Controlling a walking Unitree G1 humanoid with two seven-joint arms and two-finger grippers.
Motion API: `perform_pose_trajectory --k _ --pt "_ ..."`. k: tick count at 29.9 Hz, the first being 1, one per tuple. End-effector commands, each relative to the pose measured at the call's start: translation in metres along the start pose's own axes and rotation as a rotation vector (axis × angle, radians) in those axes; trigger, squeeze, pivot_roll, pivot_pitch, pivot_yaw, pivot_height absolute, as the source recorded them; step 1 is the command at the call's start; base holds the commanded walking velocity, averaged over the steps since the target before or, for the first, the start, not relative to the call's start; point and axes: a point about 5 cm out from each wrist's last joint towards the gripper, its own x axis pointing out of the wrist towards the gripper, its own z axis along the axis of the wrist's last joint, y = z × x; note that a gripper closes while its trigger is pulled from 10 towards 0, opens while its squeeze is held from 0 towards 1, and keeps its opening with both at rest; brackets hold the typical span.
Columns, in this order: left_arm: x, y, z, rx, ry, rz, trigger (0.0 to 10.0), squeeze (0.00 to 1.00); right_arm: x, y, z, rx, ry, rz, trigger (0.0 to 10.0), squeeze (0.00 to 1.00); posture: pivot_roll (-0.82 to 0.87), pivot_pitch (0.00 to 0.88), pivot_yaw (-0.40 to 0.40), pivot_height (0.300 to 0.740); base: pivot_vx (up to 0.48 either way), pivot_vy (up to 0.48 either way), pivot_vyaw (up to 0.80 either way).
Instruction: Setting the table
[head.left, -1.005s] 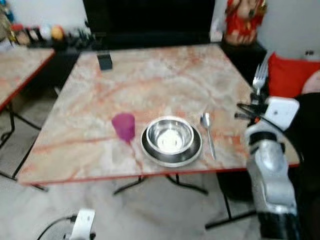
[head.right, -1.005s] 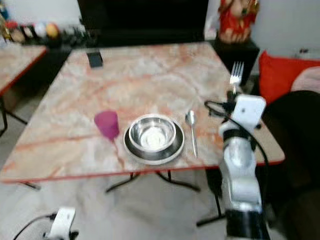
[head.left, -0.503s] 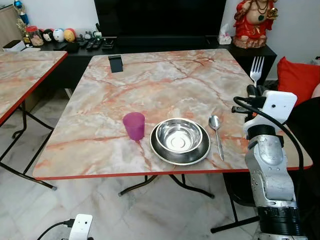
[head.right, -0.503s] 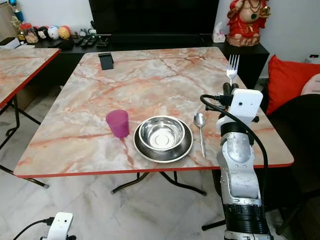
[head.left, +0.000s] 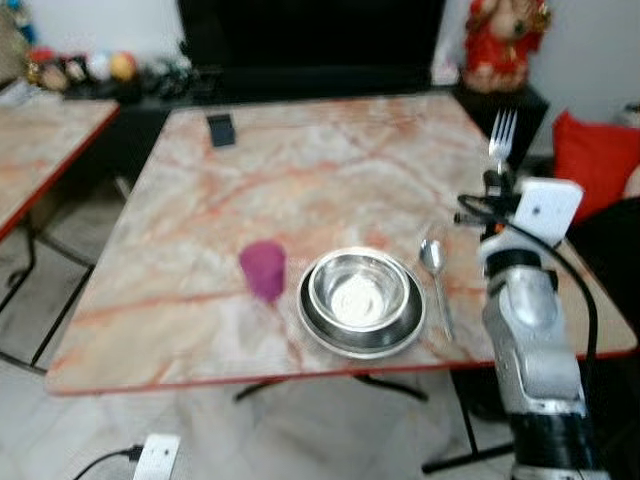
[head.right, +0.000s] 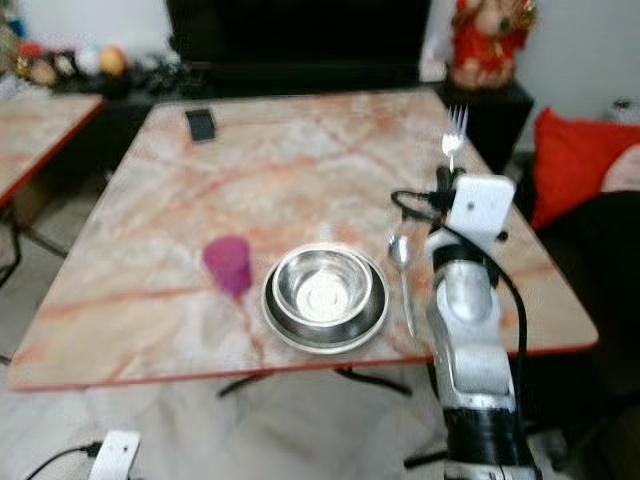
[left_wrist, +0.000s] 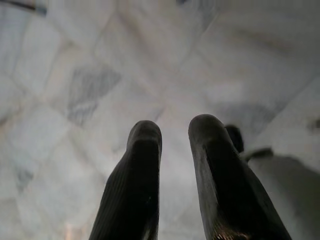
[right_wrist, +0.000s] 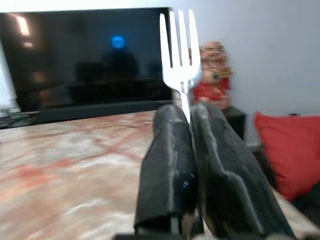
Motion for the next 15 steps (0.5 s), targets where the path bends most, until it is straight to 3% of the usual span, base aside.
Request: perform_pose_trajectory --k 1,11,15 --pt "0.000 -0.003 -0.003 0.002 0.017 -0.006 10.0 0.00 0.002 -0.006 0.001 -0.005 0.001 -0.020 10.0 0.00 -0.09 0.000 0.026 0.740 0.000 0.000 0.00" --pt "0.000 -0.003 -0.003 -0.004 0.020 -0.006 10.0 0.00 0.002 -0.011 0.004 -0.026 0.007 -0.010 10.0 0.00 -0.10 0.000 0.023 0.740 0.000 0.000 0.00" --pt "0.000 -0.004 -0.002 -0.003 0.021 -0.005 10.0 0.00 -0.003 -0.019 -0.003 -0.099 0.108 -0.018 10.0 0.00 -0.10 0.000 0.022 0.740 0.000 0.000 0.00"
